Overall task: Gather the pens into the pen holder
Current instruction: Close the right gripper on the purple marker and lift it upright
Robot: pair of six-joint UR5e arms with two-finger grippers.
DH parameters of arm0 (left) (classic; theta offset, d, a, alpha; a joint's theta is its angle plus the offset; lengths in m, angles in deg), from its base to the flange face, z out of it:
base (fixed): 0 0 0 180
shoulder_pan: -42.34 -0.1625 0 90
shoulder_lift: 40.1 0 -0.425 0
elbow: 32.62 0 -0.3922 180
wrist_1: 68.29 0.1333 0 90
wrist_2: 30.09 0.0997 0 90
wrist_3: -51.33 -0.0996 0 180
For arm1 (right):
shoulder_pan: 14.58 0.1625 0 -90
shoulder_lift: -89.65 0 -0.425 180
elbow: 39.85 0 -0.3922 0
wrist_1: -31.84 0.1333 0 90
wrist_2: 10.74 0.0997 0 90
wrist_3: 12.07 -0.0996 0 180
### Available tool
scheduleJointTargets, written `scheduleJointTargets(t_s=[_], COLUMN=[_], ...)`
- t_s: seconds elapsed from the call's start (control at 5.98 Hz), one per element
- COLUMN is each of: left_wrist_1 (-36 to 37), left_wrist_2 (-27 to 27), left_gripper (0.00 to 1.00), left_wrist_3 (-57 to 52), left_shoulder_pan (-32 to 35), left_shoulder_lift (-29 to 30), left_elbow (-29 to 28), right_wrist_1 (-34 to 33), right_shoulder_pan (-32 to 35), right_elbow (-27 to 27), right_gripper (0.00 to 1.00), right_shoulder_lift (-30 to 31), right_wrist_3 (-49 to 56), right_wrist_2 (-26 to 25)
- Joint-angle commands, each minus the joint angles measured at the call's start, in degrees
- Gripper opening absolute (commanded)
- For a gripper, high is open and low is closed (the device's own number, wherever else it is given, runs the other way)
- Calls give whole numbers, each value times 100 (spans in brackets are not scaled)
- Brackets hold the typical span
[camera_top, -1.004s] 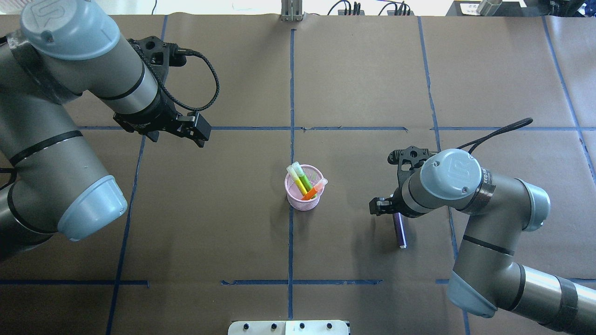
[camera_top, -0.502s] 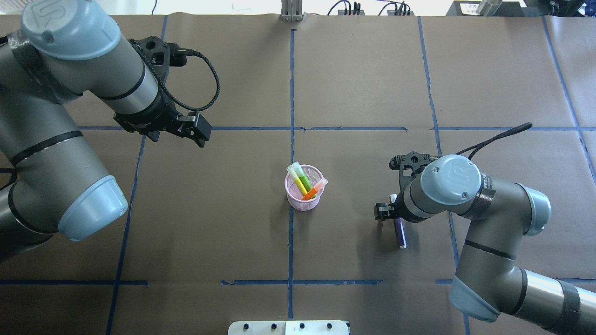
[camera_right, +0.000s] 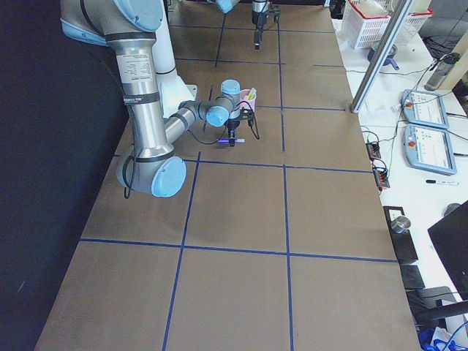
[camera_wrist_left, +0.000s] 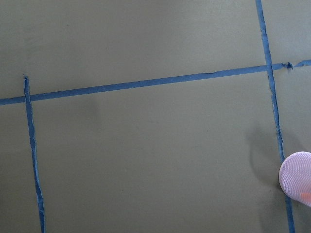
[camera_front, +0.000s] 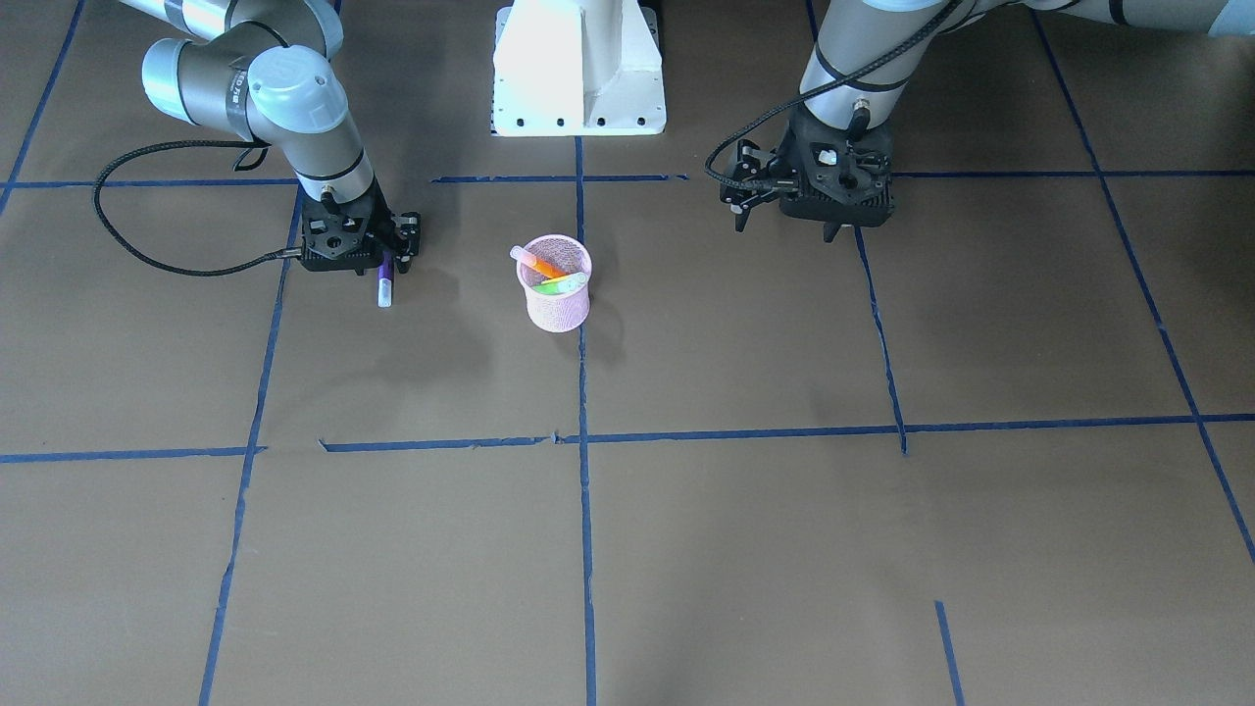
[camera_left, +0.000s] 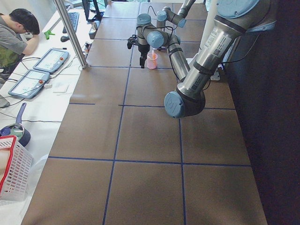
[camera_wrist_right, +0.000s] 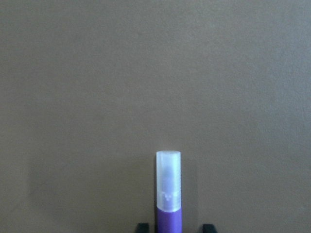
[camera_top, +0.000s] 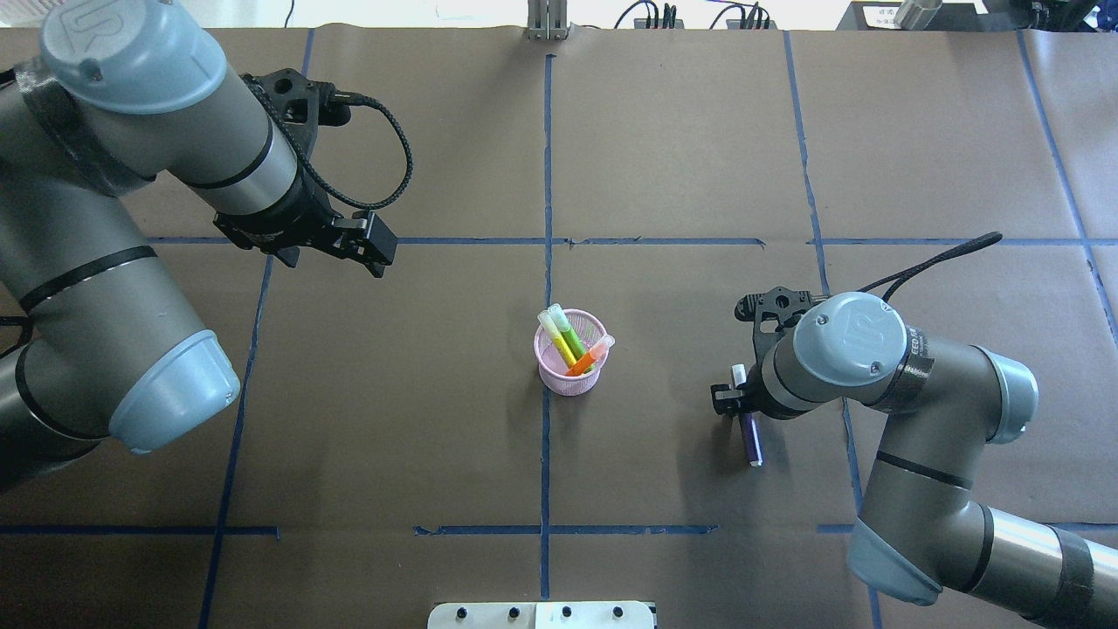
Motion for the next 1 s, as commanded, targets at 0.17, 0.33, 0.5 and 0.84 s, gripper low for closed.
scheduleJointTargets(t_s=[0.17,0.33,0.5,0.84], left_wrist_1=[0,0,0,0], left_wrist_2=[0,0,-9,-9], left_gripper=[100,100,100,100], left_wrist_3=[0,0,0,-9], left_shoulder_pan=[-2,6,-2,-11], left_shoulder_lift=[0,-9,-9,-18], left_elbow=[0,0,-17,-79], right_wrist_1=[0,9,9,9], right_shoulder_pan=[-9,18,96,228], right_elbow=[33,68,373,1198], right_gripper=[0,0,0,0], right_shoulder_lift=[-7,-33,-16,-95], right_wrist_3=[-11,-11,-63,-125], right_wrist_2=[18,9,-122,-944])
